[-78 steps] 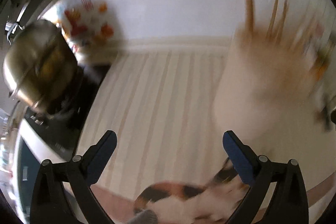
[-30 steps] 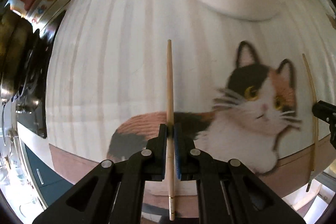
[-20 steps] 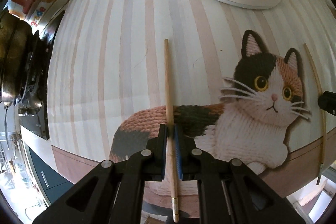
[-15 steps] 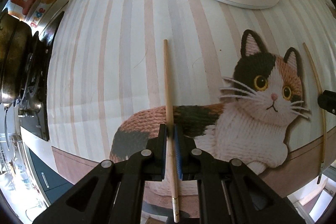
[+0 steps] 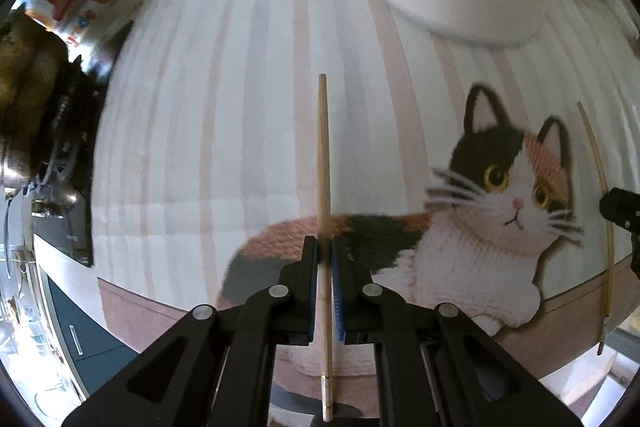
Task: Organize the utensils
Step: 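Lift the left tool's chopstick into the pink holder while the right tool inserts its chopstick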
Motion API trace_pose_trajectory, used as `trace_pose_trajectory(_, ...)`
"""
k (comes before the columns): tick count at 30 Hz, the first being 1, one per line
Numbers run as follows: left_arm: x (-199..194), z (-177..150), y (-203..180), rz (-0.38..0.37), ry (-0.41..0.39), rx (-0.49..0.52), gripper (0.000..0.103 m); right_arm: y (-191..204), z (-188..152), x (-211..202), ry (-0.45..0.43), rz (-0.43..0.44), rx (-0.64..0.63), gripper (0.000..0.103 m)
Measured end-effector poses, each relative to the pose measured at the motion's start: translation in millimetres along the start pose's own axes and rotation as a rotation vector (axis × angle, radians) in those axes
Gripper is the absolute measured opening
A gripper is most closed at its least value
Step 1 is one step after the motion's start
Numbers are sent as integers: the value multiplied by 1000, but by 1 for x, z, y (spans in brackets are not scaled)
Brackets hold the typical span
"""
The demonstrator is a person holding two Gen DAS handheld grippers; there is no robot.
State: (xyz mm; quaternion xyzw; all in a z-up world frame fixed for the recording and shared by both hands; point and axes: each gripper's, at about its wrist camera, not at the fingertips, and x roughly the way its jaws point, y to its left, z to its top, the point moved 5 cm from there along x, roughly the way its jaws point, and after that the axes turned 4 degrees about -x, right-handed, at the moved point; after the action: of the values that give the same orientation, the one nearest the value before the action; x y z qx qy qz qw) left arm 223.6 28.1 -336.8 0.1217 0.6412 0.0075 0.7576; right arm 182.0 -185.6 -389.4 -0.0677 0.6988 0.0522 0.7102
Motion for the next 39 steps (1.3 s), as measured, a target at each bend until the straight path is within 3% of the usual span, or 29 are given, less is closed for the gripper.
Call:
trace_pose_trajectory(3,-28,10,8,12,-78,-18,4,-6,-2,-12,-41,-1,19,7)
trace_pose_trajectory(10,-120,45,31,22,-307,-75,4,-7,7,-86,-245,-32,19,7)
trace_pose_trajectory(14,-176,68,43,-25,-422,-129,4,-15,16,-143,-377,-21,37,7)
trace_pose_trajectory(20,-269,105,64,-173,-588,-219,4,-31,41,-241,-605,52,116,7)
trace_pose_trajectory(25,-327,140,63,-215,-710,-232,4,-57,72,-313,-777,102,195,7)
trace_pose_trajectory(29,-346,168,51,-216,-756,-229,4,-81,105,-346,-874,118,248,7)
trace_pose_trajectory(35,-342,206,31,-177,-773,-235,4,-90,152,-363,-939,164,278,7)
trace_pose_trajectory(39,-322,220,19,-204,-726,-247,4,-86,172,-359,-955,162,272,7)
